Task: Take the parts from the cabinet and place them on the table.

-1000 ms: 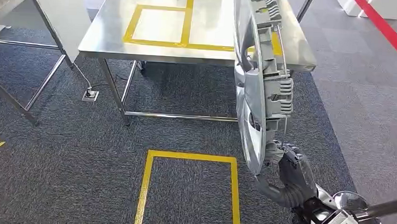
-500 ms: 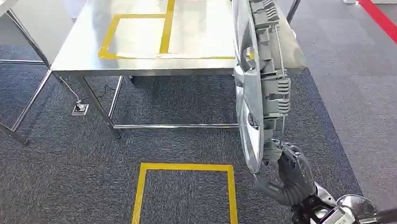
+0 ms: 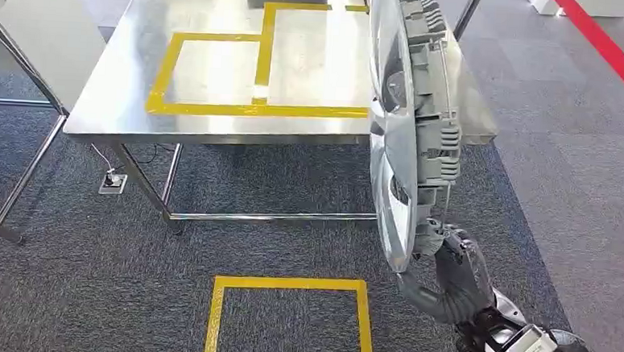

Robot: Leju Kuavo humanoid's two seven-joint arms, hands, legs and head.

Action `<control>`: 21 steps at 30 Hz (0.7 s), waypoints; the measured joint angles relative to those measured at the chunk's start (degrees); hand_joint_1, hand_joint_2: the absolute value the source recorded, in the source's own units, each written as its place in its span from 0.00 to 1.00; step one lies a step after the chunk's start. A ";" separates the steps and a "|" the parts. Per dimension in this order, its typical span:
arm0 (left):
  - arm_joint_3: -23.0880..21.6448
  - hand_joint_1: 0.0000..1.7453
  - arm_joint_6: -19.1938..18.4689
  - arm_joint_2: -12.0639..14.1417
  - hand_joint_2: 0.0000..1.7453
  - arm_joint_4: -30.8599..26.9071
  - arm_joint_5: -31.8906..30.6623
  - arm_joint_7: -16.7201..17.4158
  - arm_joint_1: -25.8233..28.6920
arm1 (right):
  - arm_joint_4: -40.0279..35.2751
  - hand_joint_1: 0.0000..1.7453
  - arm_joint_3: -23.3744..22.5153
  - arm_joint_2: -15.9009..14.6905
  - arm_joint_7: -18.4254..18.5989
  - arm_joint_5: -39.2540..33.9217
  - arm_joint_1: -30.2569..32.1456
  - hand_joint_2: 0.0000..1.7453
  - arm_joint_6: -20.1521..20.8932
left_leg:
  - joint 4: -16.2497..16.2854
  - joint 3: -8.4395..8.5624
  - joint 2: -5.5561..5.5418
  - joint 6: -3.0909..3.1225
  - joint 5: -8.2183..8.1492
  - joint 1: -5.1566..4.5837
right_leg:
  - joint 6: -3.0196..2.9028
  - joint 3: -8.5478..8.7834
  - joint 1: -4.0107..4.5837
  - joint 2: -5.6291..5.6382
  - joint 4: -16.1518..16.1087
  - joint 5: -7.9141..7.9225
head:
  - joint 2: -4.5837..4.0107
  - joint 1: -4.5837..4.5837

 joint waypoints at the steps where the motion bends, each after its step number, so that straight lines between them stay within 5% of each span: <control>1: 0.02 0.00 0.00 -0.02 1.00 0.02 0.00 0.04 0.08 | 0.24 0.97 0.04 -0.02 0.06 0.07 0.11 1.00 0.00 | -0.02 0.96 -0.09 -0.18 -0.54 0.09 | 0.04 -0.05 -0.05 -0.03 -2.35 3.24 | 0.00 -0.09; 3: 0.02 0.00 -0.13 -0.15 1.00 0.04 0.00 0.04 0.11 | 0.44 0.97 0.15 -0.11 0.07 0.15 0.27 1.00 0.00 | 0.28 2.59 -0.30 -0.79 -1.74 0.43 | 0.29 1.99 -0.37 -0.25 -12.00 11.31 | 0.00 0.07; 5: 0.02 0.00 -0.20 -0.09 1.00 0.04 0.07 0.04 0.01 | 0.64 0.97 0.31 -0.04 0.00 0.11 0.07 1.00 0.00 | 0.79 2.95 -0.55 -1.82 -2.68 0.09 | 0.35 3.23 0.03 -0.51 -15.36 10.84 | 0.00 0.41; 6: 0.02 0.00 -0.20 -0.04 1.00 0.02 0.07 0.04 -0.05 | 0.61 0.97 0.33 -0.04 -0.02 0.11 -0.06 1.00 0.00 | 0.61 2.93 -0.46 -2.08 -2.81 0.06 | -0.77 3.21 0.16 -0.40 -15.02 10.60 | 0.02 0.33; 10: 0.04 0.00 -0.20 -0.09 1.00 0.00 0.11 0.04 -0.07 | 0.61 0.97 0.24 -0.24 0.04 0.02 -0.05 1.00 -0.04 | 1.47 2.59 0.12 -3.00 -3.59 0.38 | -2.32 3.54 0.00 -0.14 -15.07 10.52 | 0.02 -0.10; 11: 0.02 0.00 -0.20 -0.11 1.00 0.02 0.07 0.04 -0.13 | 0.61 0.97 0.24 -0.24 0.04 -0.02 -0.02 1.00 -0.04 | 4.39 1.16 0.29 -3.10 -5.21 0.37 | -2.64 3.67 0.01 -0.16 -15.06 10.42 | 0.02 -0.55; 14: 0.04 0.00 -0.31 -0.07 1.00 0.02 0.07 0.04 -0.08 | 0.64 0.97 0.26 -0.28 0.02 -0.02 0.01 1.00 -0.09 | 18.27 -6.94 0.35 -3.22 -10.18 0.37 | -3.15 3.70 0.26 -0.20 -15.01 10.02 | 0.02 -0.55; 16: 0.04 0.00 -0.41 -0.02 1.00 0.02 0.04 0.04 -0.01 | 0.70 0.97 0.28 -0.33 0.04 0.15 0.19 1.00 -0.13 | 18.45 -8.44 0.35 -3.02 -7.88 0.36 | -3.12 4.19 0.32 -0.09 -15.01 9.49 | 0.02 -0.53; 19: 0.04 0.00 -0.81 0.09 1.00 0.02 -0.04 0.04 -0.03 | 0.70 0.97 0.28 -0.39 0.04 0.26 0.45 1.00 -0.26 | 4.11 -2.58 0.35 -2.22 1.01 0.23 | -2.66 6.00 0.29 0.04 -15.05 8.17 | 0.02 -0.55; 21: 0.02 0.00 -0.87 0.17 1.00 0.02 -0.11 0.04 -0.13 | 0.68 0.97 0.28 -0.48 0.00 0.28 0.41 1.00 -0.42 | 2.18 -1.08 0.24 -2.01 -0.60 -0.25 | -1.81 5.53 0.46 0.26 -14.99 7.58 | 0.02 -0.48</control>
